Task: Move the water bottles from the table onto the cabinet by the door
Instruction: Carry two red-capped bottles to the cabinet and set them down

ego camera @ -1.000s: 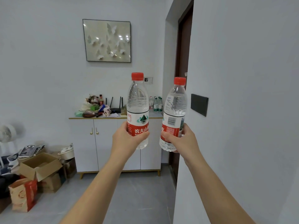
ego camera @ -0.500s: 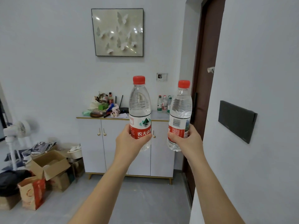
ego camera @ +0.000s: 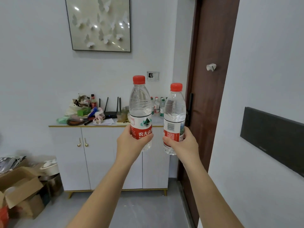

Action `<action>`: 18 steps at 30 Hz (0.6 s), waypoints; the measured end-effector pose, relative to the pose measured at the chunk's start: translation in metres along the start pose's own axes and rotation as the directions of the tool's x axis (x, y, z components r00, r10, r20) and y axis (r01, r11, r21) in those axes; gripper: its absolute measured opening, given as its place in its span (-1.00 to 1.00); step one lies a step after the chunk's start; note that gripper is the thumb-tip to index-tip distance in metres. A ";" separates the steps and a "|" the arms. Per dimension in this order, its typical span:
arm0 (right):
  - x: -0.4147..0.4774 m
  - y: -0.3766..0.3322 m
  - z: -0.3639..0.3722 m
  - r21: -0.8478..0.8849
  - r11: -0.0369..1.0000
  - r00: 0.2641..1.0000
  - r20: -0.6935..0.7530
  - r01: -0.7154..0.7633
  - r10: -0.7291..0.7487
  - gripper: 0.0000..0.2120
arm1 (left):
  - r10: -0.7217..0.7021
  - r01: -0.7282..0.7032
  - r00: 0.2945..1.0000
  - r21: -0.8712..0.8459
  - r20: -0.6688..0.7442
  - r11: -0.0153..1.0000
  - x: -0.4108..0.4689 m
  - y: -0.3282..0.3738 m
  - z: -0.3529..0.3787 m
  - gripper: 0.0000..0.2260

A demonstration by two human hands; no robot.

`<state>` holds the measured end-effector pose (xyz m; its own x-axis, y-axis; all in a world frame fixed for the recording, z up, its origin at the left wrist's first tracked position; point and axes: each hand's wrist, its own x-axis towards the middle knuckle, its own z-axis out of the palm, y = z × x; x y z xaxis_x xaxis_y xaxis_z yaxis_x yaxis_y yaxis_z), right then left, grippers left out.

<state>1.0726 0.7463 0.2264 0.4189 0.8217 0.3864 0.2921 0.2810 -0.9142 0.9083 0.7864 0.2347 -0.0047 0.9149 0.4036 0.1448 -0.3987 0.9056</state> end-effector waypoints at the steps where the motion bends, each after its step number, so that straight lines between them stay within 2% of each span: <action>1: 0.013 0.006 0.007 -0.005 1.000 1.000 -0.005 0.000 0.000 -0.52 | 0.007 -0.007 1.000 -0.006 0.003 1.000 0.015 -0.007 0.005 -0.53; 7: 0.108 0.030 0.048 -0.020 1.000 0.998 -0.066 -0.004 0.003 -0.60 | 0.028 -0.027 0.999 -0.027 0.030 0.999 0.121 -0.041 0.025 -0.52; 11: 0.165 0.046 0.072 -0.011 1.000 0.994 -0.105 0.005 -0.006 -0.57 | 0.033 -0.031 0.998 -0.041 0.049 0.999 0.184 -0.064 0.035 -0.48; 18: 0.234 0.087 0.102 -0.004 1.000 0.991 -0.136 -0.016 0.015 -0.54 | 0.028 -0.025 0.996 -0.039 0.080 0.999 0.251 -0.113 0.059 -0.50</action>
<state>1.1087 1.0140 0.2246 0.5366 0.7505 0.3858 0.2890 0.2661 -0.9196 0.9496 1.0651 0.2263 0.0789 0.9053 0.4173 0.1062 -0.4239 0.8995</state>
